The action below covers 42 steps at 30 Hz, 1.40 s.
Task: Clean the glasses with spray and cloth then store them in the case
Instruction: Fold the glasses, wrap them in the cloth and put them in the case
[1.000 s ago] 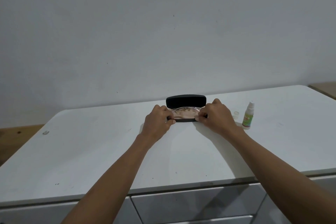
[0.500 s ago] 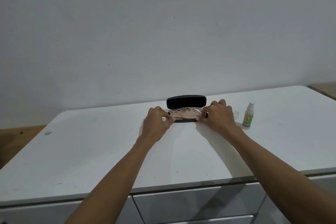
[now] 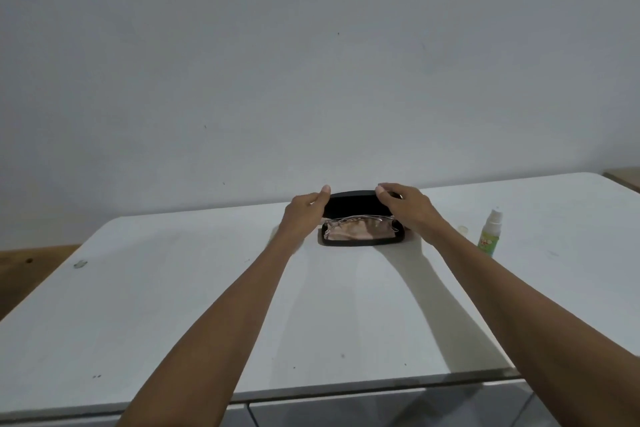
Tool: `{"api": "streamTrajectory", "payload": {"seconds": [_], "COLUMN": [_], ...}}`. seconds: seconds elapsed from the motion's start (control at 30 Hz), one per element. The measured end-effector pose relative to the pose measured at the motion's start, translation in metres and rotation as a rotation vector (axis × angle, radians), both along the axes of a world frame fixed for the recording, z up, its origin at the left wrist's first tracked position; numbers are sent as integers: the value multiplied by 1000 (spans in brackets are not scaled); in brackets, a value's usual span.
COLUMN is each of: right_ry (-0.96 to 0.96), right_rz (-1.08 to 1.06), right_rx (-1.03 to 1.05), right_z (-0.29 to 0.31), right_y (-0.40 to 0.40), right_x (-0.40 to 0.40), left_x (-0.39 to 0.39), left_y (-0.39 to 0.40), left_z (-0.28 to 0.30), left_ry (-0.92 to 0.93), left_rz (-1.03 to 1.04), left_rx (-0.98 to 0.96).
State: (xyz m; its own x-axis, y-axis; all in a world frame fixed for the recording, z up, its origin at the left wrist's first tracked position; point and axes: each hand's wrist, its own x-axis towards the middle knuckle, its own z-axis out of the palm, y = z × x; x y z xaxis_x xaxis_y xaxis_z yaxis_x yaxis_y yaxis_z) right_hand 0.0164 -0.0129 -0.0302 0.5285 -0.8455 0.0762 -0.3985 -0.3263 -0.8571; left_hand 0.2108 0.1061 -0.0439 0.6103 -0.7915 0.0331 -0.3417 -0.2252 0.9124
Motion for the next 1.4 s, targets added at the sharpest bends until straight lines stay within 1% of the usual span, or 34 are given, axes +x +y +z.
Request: {"api": "streamTrajectory", "payload": {"seconds": [0.1,0.2,0.33,0.43,0.57,0.7,0.83,0.9,0.97,1.07,1.23,1.33,1.4], "right_ry": [-21,-49,-23,-7,-26,-15,13,38,70,104,119,108,103], "right_rz": [25,98,197,248,226,215,191,186,181,182,206,219,228], "right_rx": [22,74,102,13,-79,-130,-196,-251,-305,-325,-348,-346,-345], "right_z": [-5,-5,-3,-15,-27,-32,-34,-36,-37,-32,-20,-17,-20], "right_y": [-8,-13,-10,-11,-1,5,12,17,20,15,-7,-23,-34], "right_x": [-1,-9,-22,-30,-35,-36,-35,-34,-33,-26,5,30,44], "left_x": [5,2,7,7,0,-1,-5,-8,-8,-4,19,41,55], "left_y": [0,11,25,34,40,40,41,39,37,34,16,0,-10], "left_z": [-3,4,2,-6,-11,-18,-26,-31,-34,-30,-21,-21,-23], "left_ry": [61,148,247,272,196,136,-146,-208,-219,-211,-80,-74,-120], "left_rz": [-47,-178,-303,-313,-279,-275,-252,-224,-199,-181,-146,-120,-99], "left_rx": [-27,-59,-63,-91,-134,-127,-71,-92,-115,-118,-150,-167,-151]}}
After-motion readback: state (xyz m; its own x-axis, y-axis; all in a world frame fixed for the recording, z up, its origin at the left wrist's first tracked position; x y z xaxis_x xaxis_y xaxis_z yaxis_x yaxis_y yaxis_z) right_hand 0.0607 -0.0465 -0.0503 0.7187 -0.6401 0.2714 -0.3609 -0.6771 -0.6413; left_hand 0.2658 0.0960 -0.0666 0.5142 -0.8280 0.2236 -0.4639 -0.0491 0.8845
